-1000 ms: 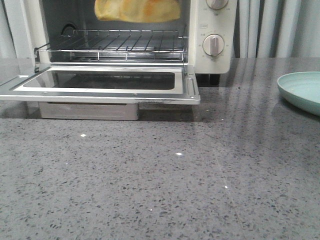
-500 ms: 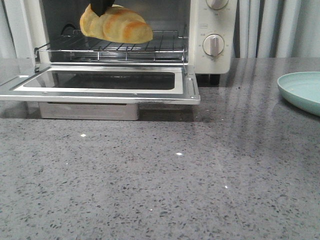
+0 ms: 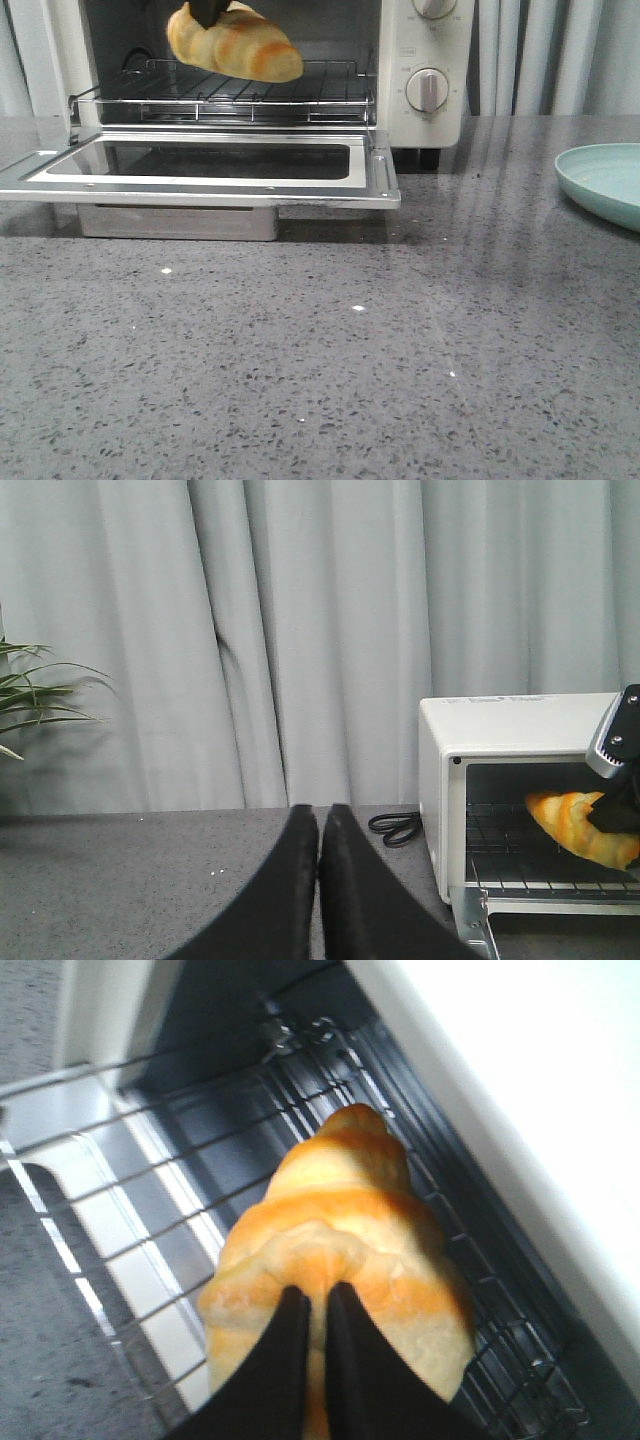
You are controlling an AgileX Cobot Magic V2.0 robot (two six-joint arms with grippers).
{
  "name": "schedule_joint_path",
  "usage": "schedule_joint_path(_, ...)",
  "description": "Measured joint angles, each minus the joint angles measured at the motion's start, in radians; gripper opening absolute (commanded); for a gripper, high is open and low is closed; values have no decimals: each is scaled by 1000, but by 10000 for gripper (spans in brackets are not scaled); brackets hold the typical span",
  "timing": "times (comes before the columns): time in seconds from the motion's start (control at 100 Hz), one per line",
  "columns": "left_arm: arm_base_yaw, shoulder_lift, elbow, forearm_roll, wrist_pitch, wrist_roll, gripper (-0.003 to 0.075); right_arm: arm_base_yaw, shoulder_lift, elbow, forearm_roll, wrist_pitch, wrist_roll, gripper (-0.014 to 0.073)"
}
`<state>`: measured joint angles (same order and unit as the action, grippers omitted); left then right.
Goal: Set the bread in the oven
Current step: 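Lift the bread roll with the right gripper and carry it into the oven, then lower the bread onto the oven rack and open the right gripper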
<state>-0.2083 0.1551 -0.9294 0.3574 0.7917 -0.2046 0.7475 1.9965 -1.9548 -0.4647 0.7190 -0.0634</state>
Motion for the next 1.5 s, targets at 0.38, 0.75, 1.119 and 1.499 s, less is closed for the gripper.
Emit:
schedule_joint_path(0.38, 0, 0, 0, 0, 2, 0, -22, -27, 22, 0, -19, -43, -2, 20)
schedule_joint_path(0.75, 0, 0, 0, 0, 0, 0, -21, -27, 22, 0, -22, -52, -3, 356)
schedule_joint_path(1.119, 0, 0, 0, 2, 7, 0, -22, 49, 12, 0, -24, -4, -5, 356)
schedule_joint_path(1.499, 0, 0, -1, 38, 28, 0, -22, 168, -87, 0, -18, 211, 31, 338)
